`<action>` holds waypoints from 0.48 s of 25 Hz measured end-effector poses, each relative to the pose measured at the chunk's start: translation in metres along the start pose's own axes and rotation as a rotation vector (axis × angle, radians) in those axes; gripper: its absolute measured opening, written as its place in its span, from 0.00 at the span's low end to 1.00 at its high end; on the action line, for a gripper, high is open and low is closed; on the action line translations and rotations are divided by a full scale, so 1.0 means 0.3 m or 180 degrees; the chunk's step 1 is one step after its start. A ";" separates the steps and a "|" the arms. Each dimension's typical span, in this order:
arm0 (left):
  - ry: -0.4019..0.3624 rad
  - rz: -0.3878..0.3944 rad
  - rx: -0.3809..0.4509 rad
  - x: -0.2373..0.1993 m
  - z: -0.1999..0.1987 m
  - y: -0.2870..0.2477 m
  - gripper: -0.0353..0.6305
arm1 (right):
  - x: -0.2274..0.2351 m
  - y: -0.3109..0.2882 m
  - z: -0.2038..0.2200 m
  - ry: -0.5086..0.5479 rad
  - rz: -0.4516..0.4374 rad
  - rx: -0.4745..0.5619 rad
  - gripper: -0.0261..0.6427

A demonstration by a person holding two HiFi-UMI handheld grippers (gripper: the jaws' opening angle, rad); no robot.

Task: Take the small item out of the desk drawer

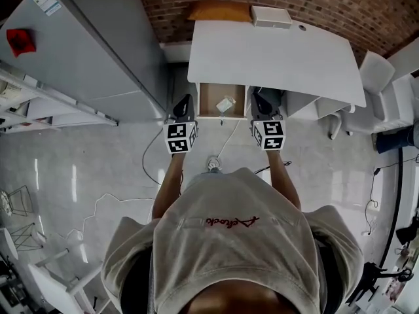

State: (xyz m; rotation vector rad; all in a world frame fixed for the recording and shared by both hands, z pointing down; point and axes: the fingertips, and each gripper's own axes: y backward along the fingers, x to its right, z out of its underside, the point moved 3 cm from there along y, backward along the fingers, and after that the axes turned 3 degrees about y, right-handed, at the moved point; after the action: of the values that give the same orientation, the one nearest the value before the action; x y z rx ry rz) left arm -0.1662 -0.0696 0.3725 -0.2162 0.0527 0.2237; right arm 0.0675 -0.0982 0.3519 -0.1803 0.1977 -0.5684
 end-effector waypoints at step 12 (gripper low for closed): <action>-0.0049 0.0126 0.0003 -0.118 -0.049 -0.252 0.07 | 0.075 -0.253 -0.043 -0.0015 0.0088 0.0019 0.06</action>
State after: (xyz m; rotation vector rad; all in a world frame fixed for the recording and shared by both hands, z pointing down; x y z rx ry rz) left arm -0.1839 -0.1525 0.3766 -0.2124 0.0419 0.2646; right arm 0.0440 -0.1749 0.3535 -0.1730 0.1936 -0.5411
